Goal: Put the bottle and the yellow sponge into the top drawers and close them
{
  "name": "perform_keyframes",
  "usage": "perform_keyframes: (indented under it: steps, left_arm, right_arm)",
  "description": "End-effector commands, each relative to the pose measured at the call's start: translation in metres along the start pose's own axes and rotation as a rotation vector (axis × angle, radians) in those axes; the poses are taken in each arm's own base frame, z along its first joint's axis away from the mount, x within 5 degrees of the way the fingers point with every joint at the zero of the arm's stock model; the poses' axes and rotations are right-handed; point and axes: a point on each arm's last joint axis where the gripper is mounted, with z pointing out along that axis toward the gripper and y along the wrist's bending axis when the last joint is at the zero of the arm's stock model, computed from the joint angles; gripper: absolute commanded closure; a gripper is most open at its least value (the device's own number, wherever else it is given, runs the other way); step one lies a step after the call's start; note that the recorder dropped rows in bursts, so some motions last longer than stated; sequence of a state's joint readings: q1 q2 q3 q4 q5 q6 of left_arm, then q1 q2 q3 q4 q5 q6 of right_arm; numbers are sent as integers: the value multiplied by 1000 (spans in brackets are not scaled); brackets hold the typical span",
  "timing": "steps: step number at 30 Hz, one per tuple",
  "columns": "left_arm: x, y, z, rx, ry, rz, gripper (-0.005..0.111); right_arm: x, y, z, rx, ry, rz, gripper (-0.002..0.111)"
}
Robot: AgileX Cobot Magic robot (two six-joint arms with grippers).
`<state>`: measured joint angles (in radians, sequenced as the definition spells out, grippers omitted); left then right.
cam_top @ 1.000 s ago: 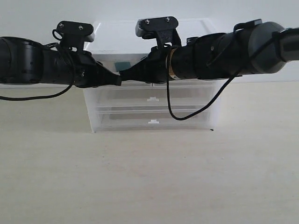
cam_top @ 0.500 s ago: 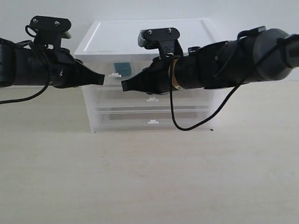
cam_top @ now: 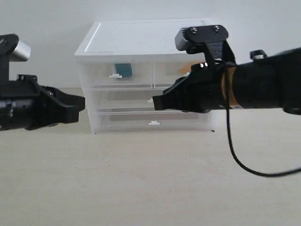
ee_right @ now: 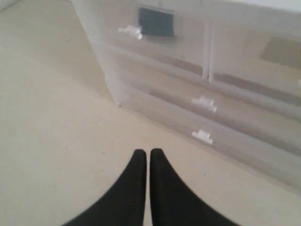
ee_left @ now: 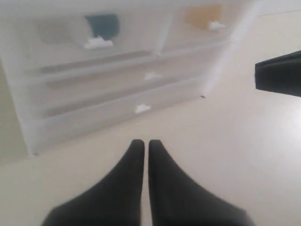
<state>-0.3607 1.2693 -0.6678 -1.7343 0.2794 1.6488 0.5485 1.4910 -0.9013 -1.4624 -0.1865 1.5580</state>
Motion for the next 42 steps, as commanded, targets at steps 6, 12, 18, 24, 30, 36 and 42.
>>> perform_keyframes:
  steps: [6,12,18,24,30,36,42]
  left_arm:
    - [44,-28,-33,250,34,-75,103]
    - [45,-28,-33,257,37,-74,103]
    - [45,-28,-33,257,37,-74,103]
    - [45,-29,-34,262,35,-76,103]
    - [24,-37,-74,261,-145,-48,103]
    - [7,-41,-138,148,-443,137,103]
    - [31,-32,-172,-90,-597,142,103]
  right_arm:
    - [38,16,-55,-110,18,52,108]
    - [37,18,-59,-115,5,63,108]
    - [37,18,-59,-117,5,62,108]
    - [37,18,-59,-117,5,65,108]
    - [37,18,-59,-119,5,64,108]
    - [37,18,-59,-119,5,62,108]
    - [37,18,-59,-119,5,62,108]
